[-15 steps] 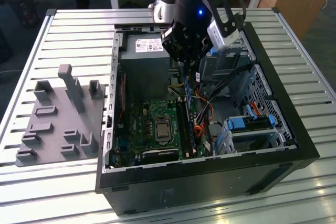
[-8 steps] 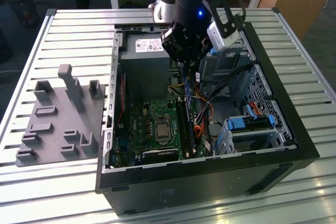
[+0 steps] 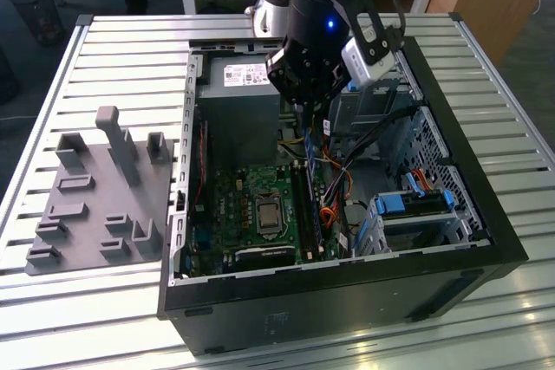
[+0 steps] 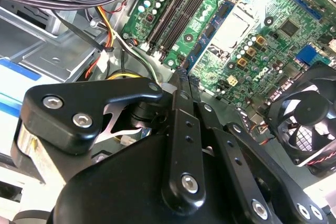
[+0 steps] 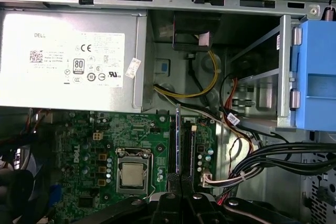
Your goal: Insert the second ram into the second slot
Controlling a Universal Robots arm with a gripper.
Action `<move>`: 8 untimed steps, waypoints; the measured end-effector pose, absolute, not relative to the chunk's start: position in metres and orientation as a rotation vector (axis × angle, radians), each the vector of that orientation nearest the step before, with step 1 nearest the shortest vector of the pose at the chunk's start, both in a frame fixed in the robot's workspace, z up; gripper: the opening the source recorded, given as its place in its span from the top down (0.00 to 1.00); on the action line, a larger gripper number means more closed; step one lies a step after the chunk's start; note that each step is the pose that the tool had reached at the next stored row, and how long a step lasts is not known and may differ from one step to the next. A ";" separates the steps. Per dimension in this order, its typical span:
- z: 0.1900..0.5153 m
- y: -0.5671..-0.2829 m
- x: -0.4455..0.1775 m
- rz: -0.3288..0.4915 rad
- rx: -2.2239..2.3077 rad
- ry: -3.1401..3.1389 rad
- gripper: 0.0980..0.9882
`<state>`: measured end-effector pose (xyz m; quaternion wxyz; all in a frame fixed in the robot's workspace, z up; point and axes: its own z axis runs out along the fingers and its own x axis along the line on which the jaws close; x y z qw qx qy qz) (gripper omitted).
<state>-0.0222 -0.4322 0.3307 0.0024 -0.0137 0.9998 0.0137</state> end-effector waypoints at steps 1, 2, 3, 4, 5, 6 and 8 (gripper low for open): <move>0.330 -0.432 -0.022 0.043 -0.043 3.136 0.98; 0.330 -0.432 -0.022 0.043 -0.043 3.136 0.98; 0.329 -0.432 -0.022 0.043 -0.043 3.136 0.98; 0.329 -0.433 -0.022 0.042 -0.043 3.136 0.98; 0.329 -0.433 -0.022 0.042 -0.043 3.136 0.98; 0.328 -0.433 -0.022 0.043 -0.043 3.136 0.98; 0.327 -0.433 -0.022 0.043 -0.043 3.136 0.98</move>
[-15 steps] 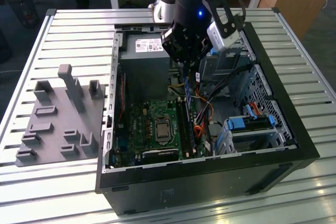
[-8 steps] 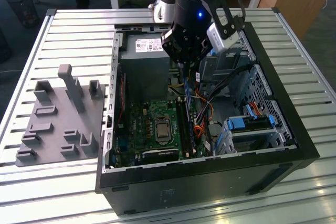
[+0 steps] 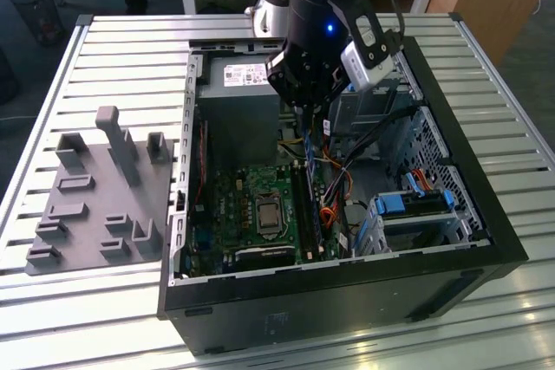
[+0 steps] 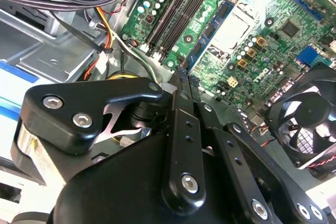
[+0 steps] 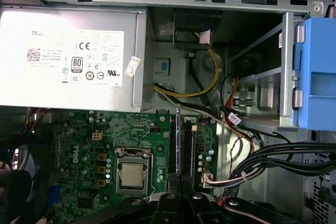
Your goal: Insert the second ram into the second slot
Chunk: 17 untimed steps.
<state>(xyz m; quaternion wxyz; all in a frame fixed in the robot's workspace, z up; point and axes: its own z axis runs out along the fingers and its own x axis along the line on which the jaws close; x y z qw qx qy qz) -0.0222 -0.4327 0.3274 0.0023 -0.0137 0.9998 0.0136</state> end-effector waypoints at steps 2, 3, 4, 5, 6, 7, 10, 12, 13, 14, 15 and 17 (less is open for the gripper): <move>0.327 -0.433 -0.022 0.042 -0.043 3.136 0.98; 0.327 -0.433 -0.022 0.042 -0.043 3.136 0.98; 0.326 -0.433 -0.022 0.043 -0.043 3.136 0.98; 0.326 -0.433 -0.022 0.043 -0.043 3.136 0.98; 0.326 -0.433 -0.022 0.043 -0.043 3.136 0.98; 0.325 -0.433 -0.022 0.042 -0.043 3.137 0.98; 0.325 -0.433 -0.022 0.042 -0.043 3.136 0.98; 0.324 -0.433 -0.022 0.043 -0.043 3.136 0.98; 0.324 -0.433 -0.022 0.043 -0.043 3.136 0.98; 0.324 -0.433 -0.022 0.043 -0.043 3.136 0.98; 0.323 -0.433 -0.022 0.043 -0.043 3.136 0.98; 0.323 -0.433 -0.022 0.043 -0.043 3.136 0.98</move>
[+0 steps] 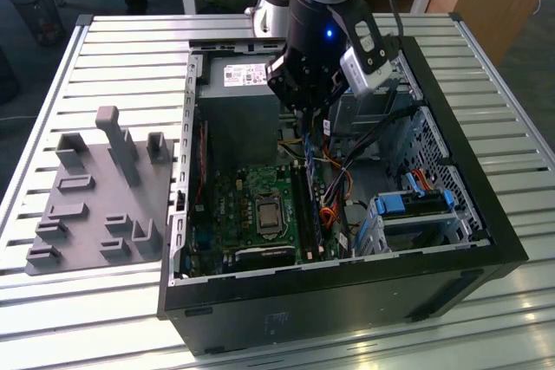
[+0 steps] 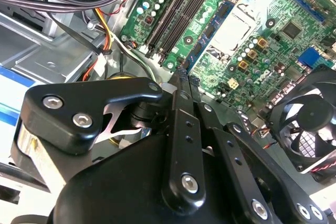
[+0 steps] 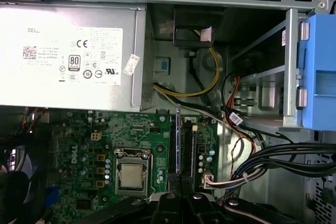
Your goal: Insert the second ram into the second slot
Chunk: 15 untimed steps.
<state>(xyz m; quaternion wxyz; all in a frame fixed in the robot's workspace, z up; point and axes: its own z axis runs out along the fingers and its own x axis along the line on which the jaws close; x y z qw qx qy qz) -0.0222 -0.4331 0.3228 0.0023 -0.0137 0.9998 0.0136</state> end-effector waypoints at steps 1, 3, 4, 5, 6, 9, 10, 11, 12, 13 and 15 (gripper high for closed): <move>0.323 -0.433 -0.022 0.043 -0.043 3.136 0.98; 0.322 -0.433 -0.022 0.043 -0.043 3.136 0.98; 0.322 -0.433 -0.022 0.043 -0.043 3.136 0.98; 0.322 -0.433 -0.022 0.043 -0.043 3.136 0.98; 0.321 -0.433 -0.022 0.043 -0.043 3.136 0.98; 0.321 -0.433 -0.022 0.043 -0.043 3.136 0.98; 0.320 -0.433 -0.022 0.043 -0.043 3.136 0.98; 0.320 -0.433 -0.022 0.043 -0.043 3.136 0.98; 0.320 -0.433 -0.022 0.043 -0.043 3.136 0.98; 0.320 -0.433 -0.022 0.043 -0.043 3.136 0.98; 0.319 -0.434 -0.022 0.043 -0.043 3.136 0.98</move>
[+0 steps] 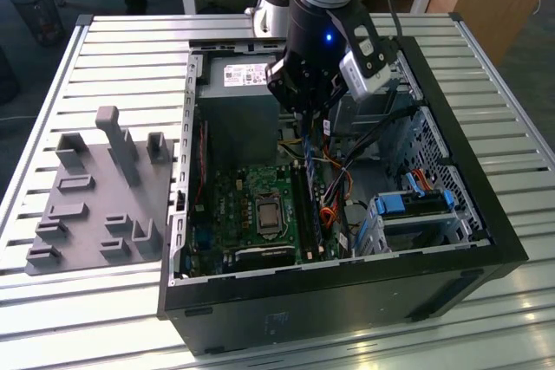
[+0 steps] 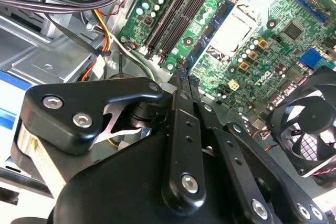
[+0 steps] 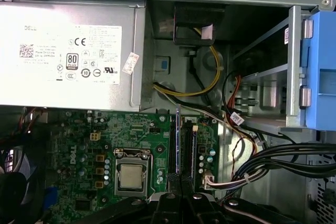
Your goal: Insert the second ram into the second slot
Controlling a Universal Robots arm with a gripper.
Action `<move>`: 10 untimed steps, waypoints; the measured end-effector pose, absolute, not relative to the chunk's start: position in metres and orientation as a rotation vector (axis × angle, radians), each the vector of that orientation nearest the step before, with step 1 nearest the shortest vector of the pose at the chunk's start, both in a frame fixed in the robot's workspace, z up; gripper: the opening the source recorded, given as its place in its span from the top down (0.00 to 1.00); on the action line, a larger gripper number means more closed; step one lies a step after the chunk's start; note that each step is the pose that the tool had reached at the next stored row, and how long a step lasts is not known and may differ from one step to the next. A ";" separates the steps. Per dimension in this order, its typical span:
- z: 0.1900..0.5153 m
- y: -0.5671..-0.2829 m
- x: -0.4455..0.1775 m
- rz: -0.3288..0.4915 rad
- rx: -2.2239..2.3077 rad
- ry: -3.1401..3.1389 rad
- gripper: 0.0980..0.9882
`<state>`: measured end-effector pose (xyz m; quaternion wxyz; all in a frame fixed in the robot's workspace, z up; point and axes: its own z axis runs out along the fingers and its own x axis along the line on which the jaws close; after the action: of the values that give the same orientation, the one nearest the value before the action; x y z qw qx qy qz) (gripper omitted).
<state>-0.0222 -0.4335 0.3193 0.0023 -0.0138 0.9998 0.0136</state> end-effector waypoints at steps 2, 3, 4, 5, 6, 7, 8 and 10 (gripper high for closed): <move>0.319 -0.434 -0.022 0.043 -0.043 3.136 0.98; 0.319 -0.434 -0.022 0.043 -0.043 3.136 0.98; 0.318 -0.434 -0.022 0.043 -0.043 3.136 0.98; 0.318 -0.434 -0.022 0.043 -0.043 3.136 0.98; 0.318 -0.434 -0.022 0.043 -0.043 3.136 0.98; 0.318 -0.434 -0.022 0.043 -0.043 3.136 0.98; 0.318 -0.434 -0.022 0.043 -0.043 3.136 0.98; 0.317 -0.434 -0.022 0.043 -0.043 3.136 0.98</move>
<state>-0.0222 -0.4338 0.3170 0.0023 -0.0137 0.9998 0.0136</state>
